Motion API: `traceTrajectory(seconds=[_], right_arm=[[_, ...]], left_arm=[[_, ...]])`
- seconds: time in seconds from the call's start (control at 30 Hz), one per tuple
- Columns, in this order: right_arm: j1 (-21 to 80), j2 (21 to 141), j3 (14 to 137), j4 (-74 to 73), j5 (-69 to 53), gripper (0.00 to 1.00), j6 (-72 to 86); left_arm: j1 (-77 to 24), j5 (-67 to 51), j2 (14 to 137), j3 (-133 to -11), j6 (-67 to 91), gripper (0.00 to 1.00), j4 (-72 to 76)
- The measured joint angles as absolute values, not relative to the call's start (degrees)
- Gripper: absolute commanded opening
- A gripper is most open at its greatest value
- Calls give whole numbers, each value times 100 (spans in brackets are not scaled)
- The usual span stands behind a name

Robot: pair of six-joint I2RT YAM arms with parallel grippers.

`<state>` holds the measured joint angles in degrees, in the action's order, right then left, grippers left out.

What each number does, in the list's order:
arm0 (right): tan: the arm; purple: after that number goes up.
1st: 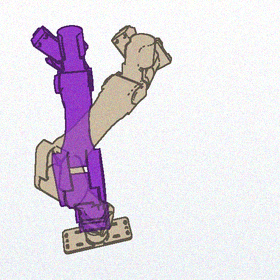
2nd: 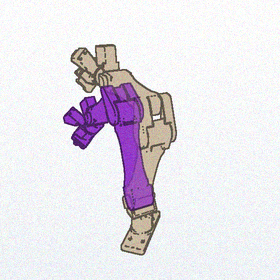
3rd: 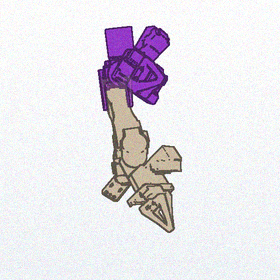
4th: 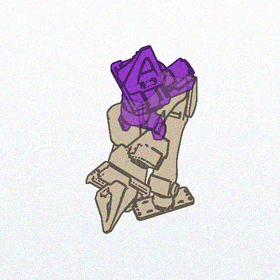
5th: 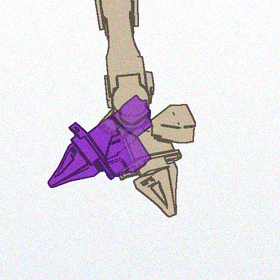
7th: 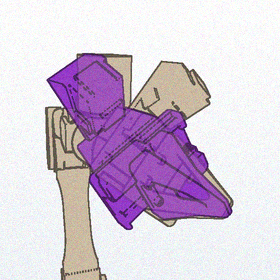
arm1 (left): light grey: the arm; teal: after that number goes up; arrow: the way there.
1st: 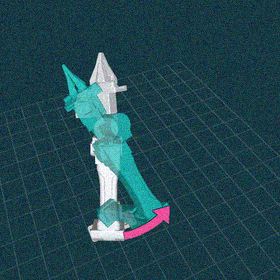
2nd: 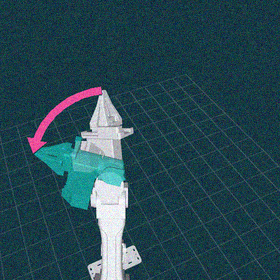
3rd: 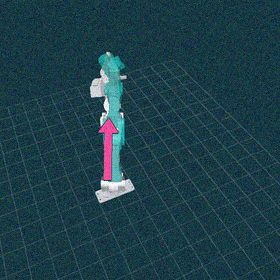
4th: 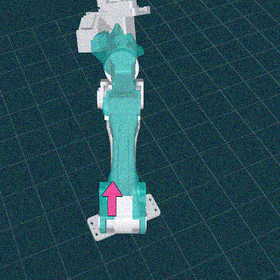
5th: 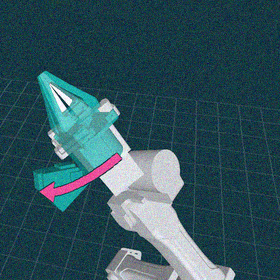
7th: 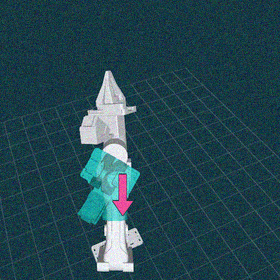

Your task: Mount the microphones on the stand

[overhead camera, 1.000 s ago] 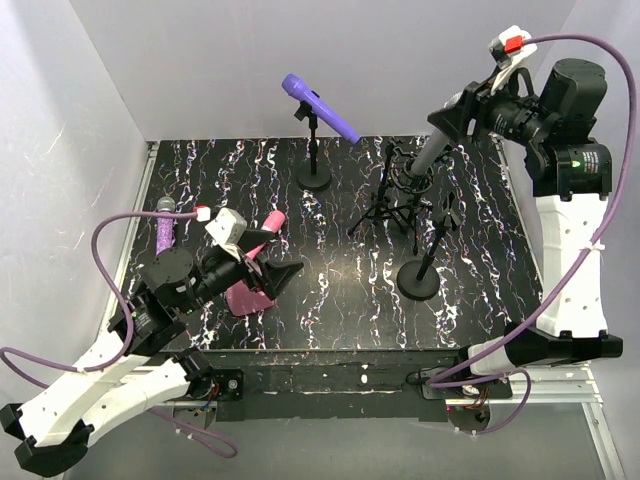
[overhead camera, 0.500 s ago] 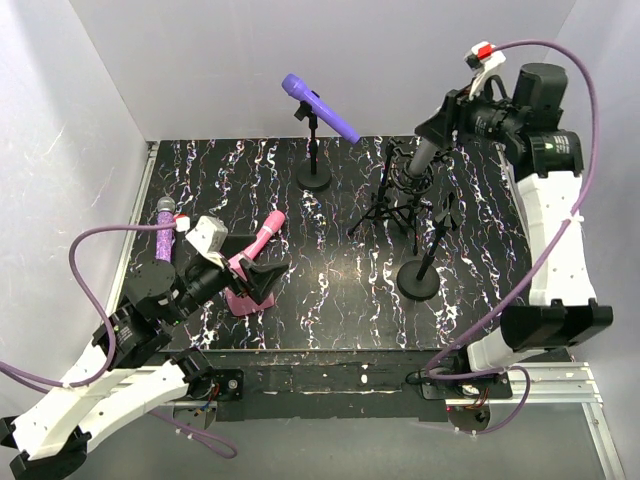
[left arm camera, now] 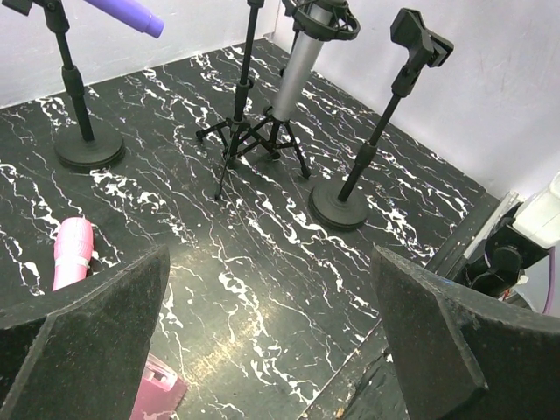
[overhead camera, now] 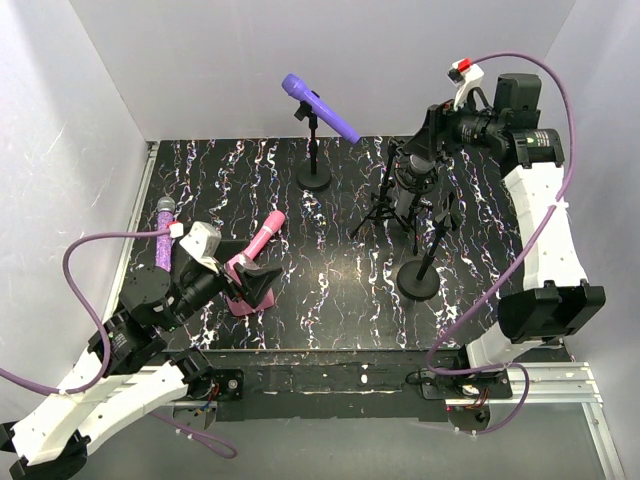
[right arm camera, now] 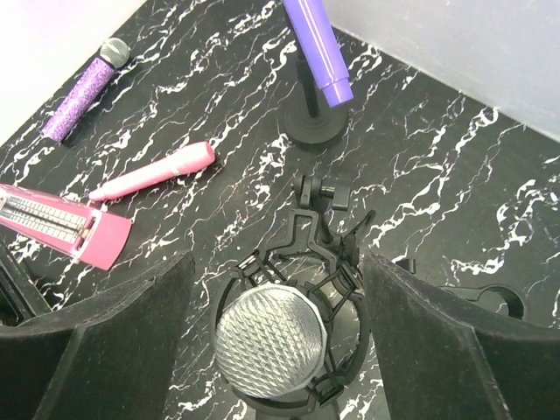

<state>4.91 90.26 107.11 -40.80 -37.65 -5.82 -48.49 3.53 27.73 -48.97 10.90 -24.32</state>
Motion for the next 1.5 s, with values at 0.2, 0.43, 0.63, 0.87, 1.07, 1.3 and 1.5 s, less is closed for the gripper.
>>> traceTrajectory(seconds=[0.2,0.43,0.63,0.87,1.07,1.3,1.5], right_arm=[[489,8517,10794,-4187,-3743,87,-637],[408,7428,10484,-4187,-3841,89,-781],[132,6630,9738,-4152,-4219,89,-904],[-185,6272,9205,-4250,-4731,89,-1044],[-379,6060,9091,-4456,-5046,89,-1212],[-576,5787,8908,-4611,-5424,89,-1295],[-607,5706,8713,-4821,-5638,89,-1444]], left_arm=[[-4849,379,2683,-4807,1118,98,-2526],[-4849,412,2582,-4799,1120,98,-2554],[-4849,410,2604,-4748,1142,98,-2547],[-4849,399,2674,-4733,1164,98,-2526],[-4849,360,2687,-4733,1186,98,-2521],[-4849,220,2939,-4742,1197,98,-2482],[-4849,102,3203,-4755,1186,98,-2473]])
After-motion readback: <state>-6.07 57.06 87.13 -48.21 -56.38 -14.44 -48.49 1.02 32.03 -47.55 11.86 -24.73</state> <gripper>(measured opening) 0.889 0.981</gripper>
